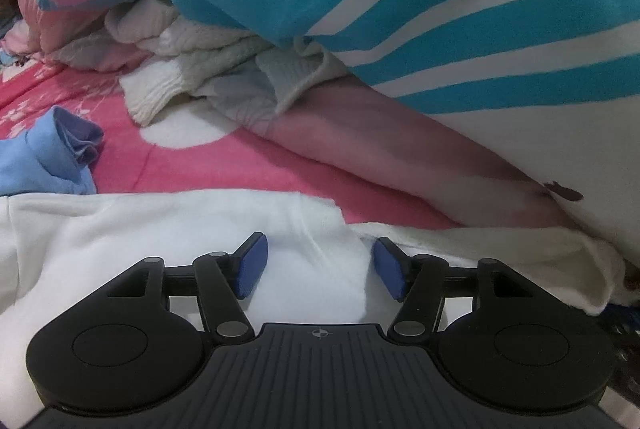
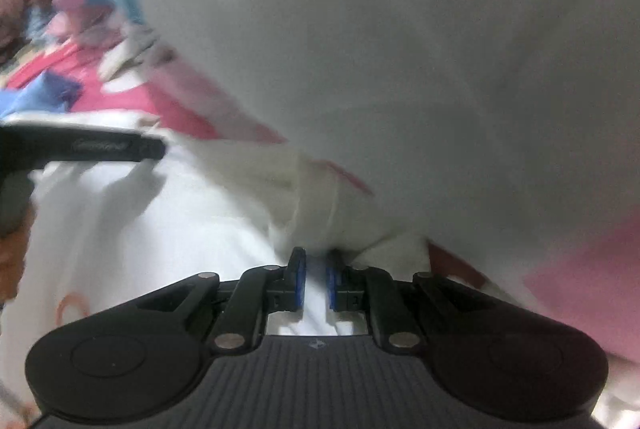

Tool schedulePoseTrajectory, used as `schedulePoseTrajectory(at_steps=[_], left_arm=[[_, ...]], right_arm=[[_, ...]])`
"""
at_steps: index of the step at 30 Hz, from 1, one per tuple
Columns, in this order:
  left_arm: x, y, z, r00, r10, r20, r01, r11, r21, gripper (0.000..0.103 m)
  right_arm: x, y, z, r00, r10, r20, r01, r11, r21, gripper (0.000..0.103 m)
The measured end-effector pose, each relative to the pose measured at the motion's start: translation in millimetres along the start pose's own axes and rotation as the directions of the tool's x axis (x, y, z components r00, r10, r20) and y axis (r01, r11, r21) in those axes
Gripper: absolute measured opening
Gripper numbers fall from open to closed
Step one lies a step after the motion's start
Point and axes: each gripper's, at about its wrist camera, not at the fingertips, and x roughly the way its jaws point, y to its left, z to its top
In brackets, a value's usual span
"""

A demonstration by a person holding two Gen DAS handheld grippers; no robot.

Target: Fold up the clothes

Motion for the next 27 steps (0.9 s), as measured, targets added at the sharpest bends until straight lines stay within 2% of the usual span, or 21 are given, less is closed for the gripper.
schedulePoseTrajectory(at_steps=[5, 10, 11, 14, 17, 21, 23, 25, 27], left_arm=[[1, 3, 3, 1.0, -0.007, 0.0, 0.007, 1.0, -0.019, 0.06], [2, 2, 9, 1.0, 0.001, 0.002, -0.001, 1.0, -0.007, 0.068], [1, 3, 10, 1.0, 0.0, 0.002, 0.0, 1.0, -0.007, 0.068], [-10, 11, 10, 1.0, -0.014, 0.008, 0.014, 1.0, -0.025, 0.068], [-27, 30, 2, 1.0, -0.025, 0.009, 0.026, 0.998, -0.055, 0.068], [-26, 54, -10, 0.999, 0.014, -0.03, -0.016, 0.997, -0.075, 0.067], [-23, 63, -14, 0.998, 0.034, -0.044, -0.037, 0.996, -0.077, 0.067], [-22, 68, -15, 0.999, 0.03, -0.041, -0.033, 0.997, -0.071, 0.068], [-22, 67, -15, 0.999, 0.026, -0.042, -0.028, 0.998, -0.053, 0.068]], right_arm=[[-1, -11, 12, 1.0, -0.012, 0.006, 0.011, 0.99, 0.142, 0.01], [1, -9, 14, 1.0, -0.027, -0.004, 0.028, 0.978, 0.204, 0.01], [0, -8, 14, 1.0, -0.03, -0.009, 0.031, 0.976, 0.215, 0.011], [-17, -3, 11, 0.998, -0.03, -0.054, 0.041, 0.973, 0.225, 0.022], [-45, 13, 1, 0.997, 0.016, -0.07, -0.005, 0.988, 0.157, 0.026], [-65, 58, 3, 0.993, 0.113, -0.032, -0.115, 0.99, -0.078, 0.026], [-53, 82, 18, 0.994, 0.11, 0.003, -0.107, 0.976, -0.189, 0.025], [-34, 100, 32, 0.994, 0.101, 0.028, -0.091, 0.964, -0.249, 0.025], [-8, 111, 49, 0.996, 0.085, 0.02, -0.076, 0.956, -0.283, 0.025]])
